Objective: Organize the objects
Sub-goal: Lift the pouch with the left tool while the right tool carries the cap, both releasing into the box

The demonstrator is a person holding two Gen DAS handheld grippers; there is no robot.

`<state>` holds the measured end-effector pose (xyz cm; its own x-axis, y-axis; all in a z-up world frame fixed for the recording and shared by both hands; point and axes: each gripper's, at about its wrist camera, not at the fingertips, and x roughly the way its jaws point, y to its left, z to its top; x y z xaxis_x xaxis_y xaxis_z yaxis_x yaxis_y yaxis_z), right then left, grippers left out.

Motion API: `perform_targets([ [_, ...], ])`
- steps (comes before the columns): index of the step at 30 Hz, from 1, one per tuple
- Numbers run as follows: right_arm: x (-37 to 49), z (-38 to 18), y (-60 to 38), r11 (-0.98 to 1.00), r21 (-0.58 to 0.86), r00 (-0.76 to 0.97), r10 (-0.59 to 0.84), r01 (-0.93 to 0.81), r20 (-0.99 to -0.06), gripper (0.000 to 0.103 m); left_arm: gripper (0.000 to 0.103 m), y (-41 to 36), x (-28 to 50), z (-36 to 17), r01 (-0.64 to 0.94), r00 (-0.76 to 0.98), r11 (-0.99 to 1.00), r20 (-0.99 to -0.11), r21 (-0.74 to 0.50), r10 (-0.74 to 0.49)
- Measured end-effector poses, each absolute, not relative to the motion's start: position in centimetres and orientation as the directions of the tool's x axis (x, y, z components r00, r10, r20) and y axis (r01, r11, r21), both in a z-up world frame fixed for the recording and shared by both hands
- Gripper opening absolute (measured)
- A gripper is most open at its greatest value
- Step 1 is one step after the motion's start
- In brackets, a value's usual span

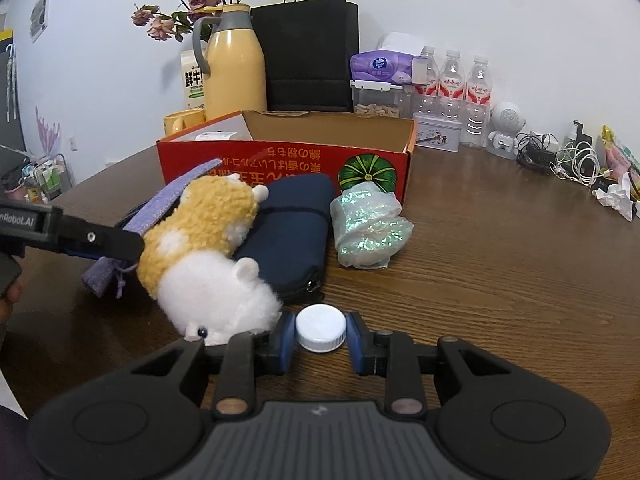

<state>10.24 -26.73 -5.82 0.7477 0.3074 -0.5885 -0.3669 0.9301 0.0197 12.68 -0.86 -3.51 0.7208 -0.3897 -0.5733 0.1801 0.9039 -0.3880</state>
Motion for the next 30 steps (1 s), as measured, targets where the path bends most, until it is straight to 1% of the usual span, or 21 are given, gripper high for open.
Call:
perform_targets([
  [1,10.2,-5.8,-26.7,0.930,0.019,0.748,0.306,-0.366,-0.589,0.027,0.069,-0.8,12.6,-3.4,0.181,0.725,0.903,-0.568,-0.389,-0.390],
  [2,10.2,-5.8,-26.7,0.931,0.019,0.748,0.305,-0.364,-0.589,0.027,0.064,-0.7,12.5,-3.4,0.180,0.727,0.903,-0.565,-0.390,-0.389],
  [3,10.2,-5.9,-26.8,0.932,0.018,0.749,0.304,-0.363,-0.589,0.027,0.054,-0.6,12.4,-3.3,0.178,0.729,0.903,-0.563,-0.392,-0.389],
  [4,10.2,-5.8,-26.8,0.932,0.018,0.750,0.303,-0.363,-0.588,0.027,0.049,-0.6,12.3,-3.3,0.174,0.732,0.903,-0.562,-0.392,-0.385],
  [5,10.1,-5.8,-26.7,0.932,0.018,0.750,0.303,-0.363,-0.588,0.027,0.049,-0.5,12.3,-3.2,0.167,0.736,0.905,-0.562,-0.390,-0.378],
  [7,10.0,-5.7,-26.7,0.932,0.015,0.751,0.302,-0.363,-0.586,0.027,0.040,-0.3,12.1,-3.2,0.158,0.739,0.908,-0.564,-0.387,-0.369],
  [8,10.0,-5.7,-26.7,0.932,0.014,0.752,0.302,-0.363,-0.585,0.027,0.038,-0.1,12.1,-3.1,0.156,0.741,0.909,-0.563,-0.386,-0.366],
  [10,9.9,-5.5,-26.7,0.933,0.011,0.756,0.299,-0.361,-0.582,0.027,0.030,0.1,11.9,-2.9,0.154,0.748,0.913,-0.559,-0.377,-0.357],
  [11,9.9,-5.4,-26.7,0.933,0.009,0.758,0.299,-0.360,-0.580,0.027,0.029,0.2,11.8,-2.8,0.155,0.752,0.914,-0.556,-0.374,-0.355],
  [13,9.8,-5.3,-26.8,0.933,0.006,0.762,0.298,-0.360,-0.575,0.027,0.021,0.5,11.8,-2.5,0.153,0.758,0.918,-0.552,-0.366,-0.346],
  [15,9.9,-5.1,-26.8,0.934,0.003,0.767,0.296,-0.359,-0.569,0.027,0.016,0.7,11.7,-2.2,0.155,0.765,0.922,-0.548,-0.355,-0.340],
  [19,10.2,-4.2,-26.8,0.932,-0.008,0.782,0.299,-0.362,-0.547,0.027,0.014,0.9,11.4,-0.8,0.166,0.794,0.931,-0.516,-0.325,-0.322],
  [24,11.6,-2.2,-26.3,0.928,-0.038,0.812,0.305,-0.372,-0.498,0.027,0.013,0.9,11.7,2.2,0.186,0.847,0.946,-0.445,-0.267,-0.292],
  [27,12.9,-0.8,-25.6,0.923,-0.054,0.826,0.315,-0.382,-0.468,0.027,0.013,0.4,12.9,4.2,0.185,0.874,0.955,-0.404,-0.234,-0.268],
  [30,14.8,0.5,-24.7,0.918,-0.058,0.836,0.330,-0.392,-0.438,0.027,0.013,-0.4,14.9,5.5,0.188,0.886,0.958,-0.384,-0.217,-0.261],
])
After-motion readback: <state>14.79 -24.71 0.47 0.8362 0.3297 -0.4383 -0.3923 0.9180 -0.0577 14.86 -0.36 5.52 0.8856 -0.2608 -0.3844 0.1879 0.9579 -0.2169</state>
